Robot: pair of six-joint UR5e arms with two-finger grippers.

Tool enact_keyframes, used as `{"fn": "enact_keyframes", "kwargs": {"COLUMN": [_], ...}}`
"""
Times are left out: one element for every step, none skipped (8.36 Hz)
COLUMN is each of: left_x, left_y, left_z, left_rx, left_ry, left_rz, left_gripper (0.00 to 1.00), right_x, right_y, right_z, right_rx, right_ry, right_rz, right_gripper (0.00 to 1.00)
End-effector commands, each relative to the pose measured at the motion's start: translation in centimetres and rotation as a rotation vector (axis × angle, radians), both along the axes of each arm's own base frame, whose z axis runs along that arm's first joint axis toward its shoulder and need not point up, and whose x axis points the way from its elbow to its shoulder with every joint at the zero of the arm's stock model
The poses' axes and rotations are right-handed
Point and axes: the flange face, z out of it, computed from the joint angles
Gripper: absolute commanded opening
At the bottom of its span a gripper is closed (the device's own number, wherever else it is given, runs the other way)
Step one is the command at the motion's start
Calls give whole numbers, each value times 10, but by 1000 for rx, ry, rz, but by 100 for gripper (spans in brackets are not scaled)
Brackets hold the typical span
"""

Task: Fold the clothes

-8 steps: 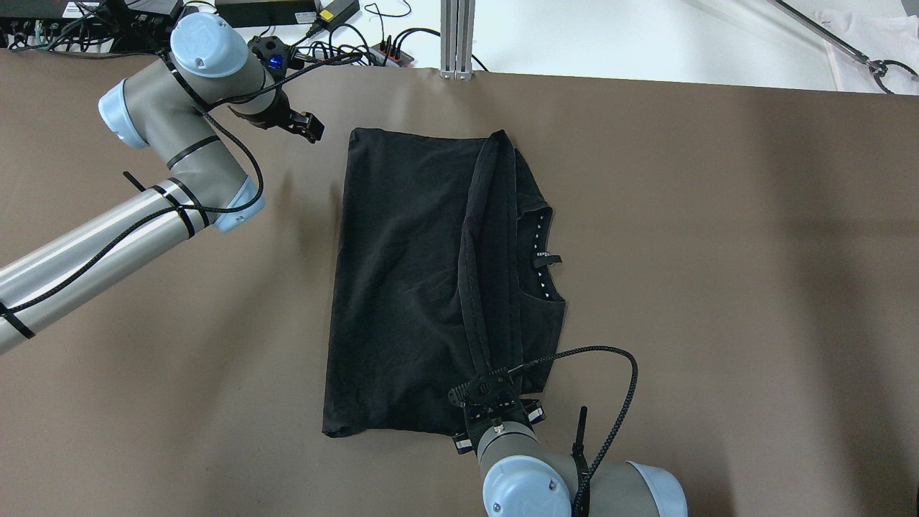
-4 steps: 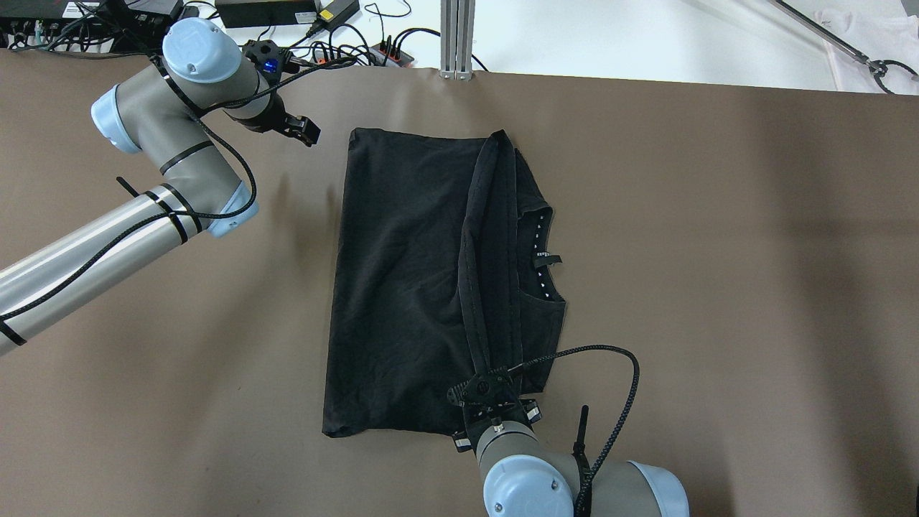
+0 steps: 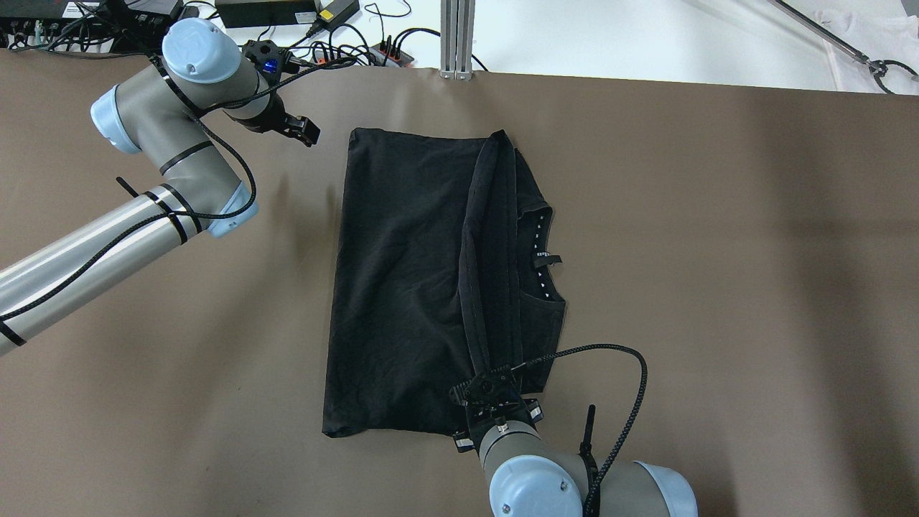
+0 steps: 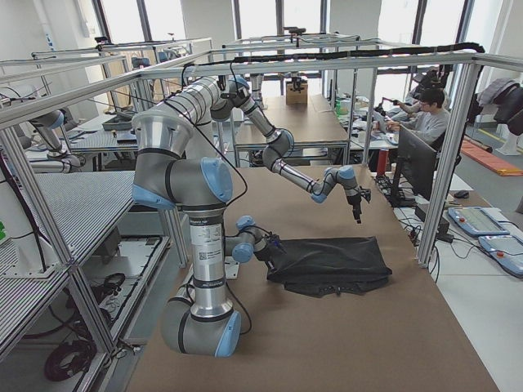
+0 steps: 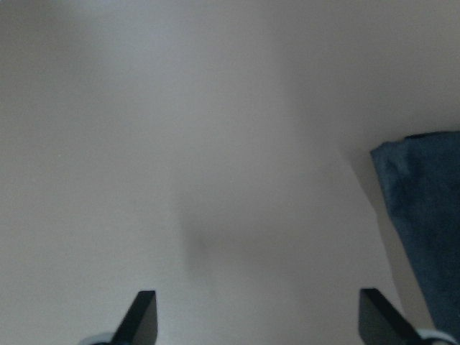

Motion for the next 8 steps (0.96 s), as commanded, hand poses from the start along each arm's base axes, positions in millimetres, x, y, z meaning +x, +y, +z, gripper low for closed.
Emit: {"fn": "enact_keyframes", "kwargs": {"left_x": [1,1,1,1,1,1,1,1], "left_y": [1,1,0,0,0,0,0,0], "left_z": [0,0,-1,-1,-1,-3,-3,-3], "left_rx": [-3,-3,-2,-2,-3,-2,-2,-2], "left_ry": [2,2,3,3,4,5,5,5], "left_rz": [-2,-2,-2,-2,-3,-3,-3,-3], "left_gripper": [100,100,100,100,100,100,100,100], "right_x": [10,4,2,2,0,2,11,21], "right_y": [14,28,33,31,31,22,-2,-29], "right_z": [21,25,26,23,19,10,3,-6], "right_rx": [-91,-136,-176,-178,-179,-168,-166,-144], "right_ry": [-27,-48,-71,-84,-91,-101,-114,-112], "right_rz": [62,87,118,144,143,147,189,214], "right_gripper": [0,14,55,83,92,93,93,93]}}
